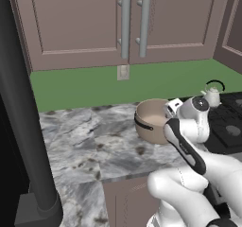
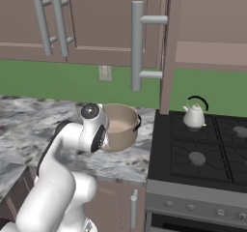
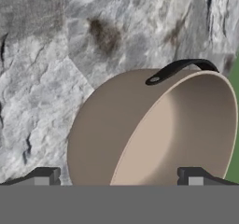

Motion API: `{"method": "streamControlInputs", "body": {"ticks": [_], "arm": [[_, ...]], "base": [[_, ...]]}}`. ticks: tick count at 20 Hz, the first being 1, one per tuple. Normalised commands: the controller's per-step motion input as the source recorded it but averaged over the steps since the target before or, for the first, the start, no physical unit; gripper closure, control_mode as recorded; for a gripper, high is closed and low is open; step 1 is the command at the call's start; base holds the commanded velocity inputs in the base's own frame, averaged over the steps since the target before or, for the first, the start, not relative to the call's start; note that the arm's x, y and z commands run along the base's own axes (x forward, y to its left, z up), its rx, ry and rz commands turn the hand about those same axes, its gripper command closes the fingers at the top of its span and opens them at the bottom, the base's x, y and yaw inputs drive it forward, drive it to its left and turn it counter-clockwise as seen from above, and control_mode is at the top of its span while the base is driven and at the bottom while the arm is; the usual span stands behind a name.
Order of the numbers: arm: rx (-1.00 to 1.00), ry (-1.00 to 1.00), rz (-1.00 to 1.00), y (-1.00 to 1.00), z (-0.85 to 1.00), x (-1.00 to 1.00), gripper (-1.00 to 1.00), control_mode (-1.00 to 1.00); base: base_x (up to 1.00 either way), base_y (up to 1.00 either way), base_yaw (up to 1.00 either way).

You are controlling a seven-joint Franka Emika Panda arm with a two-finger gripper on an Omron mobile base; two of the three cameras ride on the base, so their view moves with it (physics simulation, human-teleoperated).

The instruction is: Pick the kettle from the cabinet and place it on a stove burner. Then pick the pot from the counter and place it on another stove burner. Finally, turn both burners on.

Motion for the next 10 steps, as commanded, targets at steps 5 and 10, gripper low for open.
{"method": "streamControlInputs", "body": {"ticks": [5, 10], "arm": [[0.00, 0.01, -0.02, 0.00, -0.12, 0.16, -1.00, -1.00], [0.00, 0.02, -0.01, 0.00, -0.15, 0.17, -1.00, -1.00]], "base": [[0.00, 0.00, 0.00], [0.00, 0.00, 0.00]]}}
